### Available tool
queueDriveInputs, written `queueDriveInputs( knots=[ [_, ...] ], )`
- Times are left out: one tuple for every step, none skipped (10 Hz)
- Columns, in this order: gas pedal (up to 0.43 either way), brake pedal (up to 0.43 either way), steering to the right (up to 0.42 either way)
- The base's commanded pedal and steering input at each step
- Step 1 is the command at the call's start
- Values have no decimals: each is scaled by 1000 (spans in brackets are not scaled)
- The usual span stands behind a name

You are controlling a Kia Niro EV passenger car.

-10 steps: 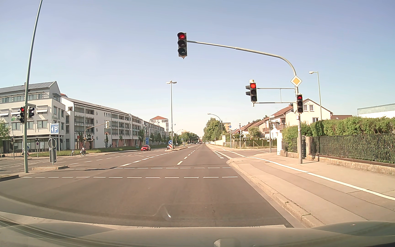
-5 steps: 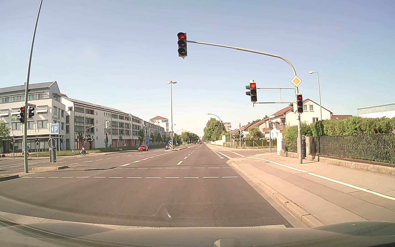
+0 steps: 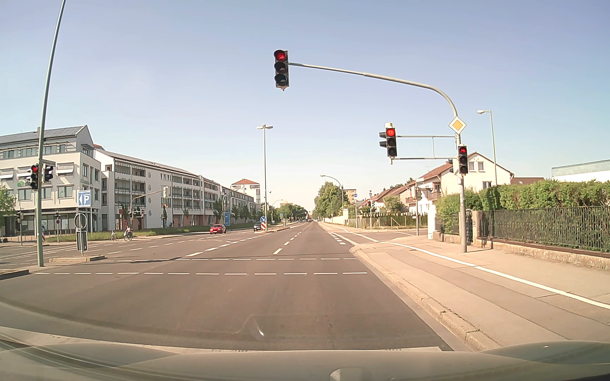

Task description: Follow the waypoints while adhering to traffic rules and regulations

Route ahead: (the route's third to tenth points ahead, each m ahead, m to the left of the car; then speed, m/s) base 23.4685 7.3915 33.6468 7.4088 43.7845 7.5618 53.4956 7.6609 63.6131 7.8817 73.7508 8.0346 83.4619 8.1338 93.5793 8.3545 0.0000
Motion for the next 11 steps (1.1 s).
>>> queueDriveInputs(
  knots=[
    [0,287,5],
    [0,287,5],
    [0,287,5],
    [0,287,5],
    [0,287,5],
    [0,287,5],
    [0,287,5],
    [0,287,5],
    [0,287,5],
    [0,287,5],
    [0,287,5]
  ],
)
